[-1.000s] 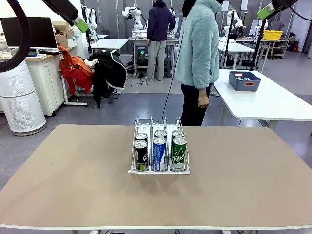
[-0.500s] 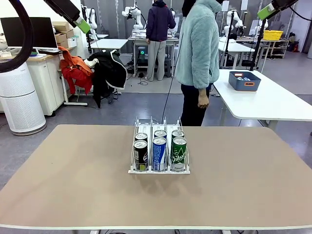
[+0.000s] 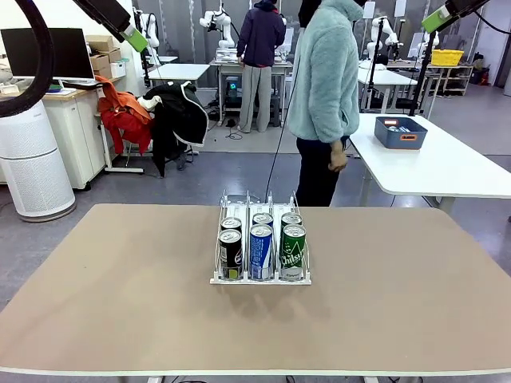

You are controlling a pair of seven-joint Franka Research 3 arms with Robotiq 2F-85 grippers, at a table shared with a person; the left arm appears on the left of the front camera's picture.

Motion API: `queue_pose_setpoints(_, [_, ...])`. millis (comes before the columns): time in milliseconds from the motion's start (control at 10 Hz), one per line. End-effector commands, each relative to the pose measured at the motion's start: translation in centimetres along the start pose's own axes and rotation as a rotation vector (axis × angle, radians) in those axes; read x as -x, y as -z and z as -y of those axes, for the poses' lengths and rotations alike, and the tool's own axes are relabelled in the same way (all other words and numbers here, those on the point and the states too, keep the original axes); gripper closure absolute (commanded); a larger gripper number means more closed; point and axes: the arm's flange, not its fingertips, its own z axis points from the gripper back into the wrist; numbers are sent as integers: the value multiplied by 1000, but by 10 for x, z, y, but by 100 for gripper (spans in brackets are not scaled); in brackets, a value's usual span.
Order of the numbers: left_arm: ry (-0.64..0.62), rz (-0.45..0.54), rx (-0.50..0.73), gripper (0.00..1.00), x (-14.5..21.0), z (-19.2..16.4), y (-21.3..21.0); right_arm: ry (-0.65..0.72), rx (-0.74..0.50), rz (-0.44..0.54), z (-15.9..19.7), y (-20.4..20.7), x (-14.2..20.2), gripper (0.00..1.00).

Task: Fill the beverage cans into the dispenser.
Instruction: Pick up the Pepsi coke handed by the human.

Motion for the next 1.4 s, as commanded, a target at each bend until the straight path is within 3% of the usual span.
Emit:
queue_pose_setpoints(0, [-3, 0, -15, 0, 2, -1, 0, 4, -3, 0, -1, 1, 0, 0])
queue_pose_setpoints(1300, [-3, 0, -15, 0, 2, -1, 0, 4, -3, 0, -1, 1, 0, 0])
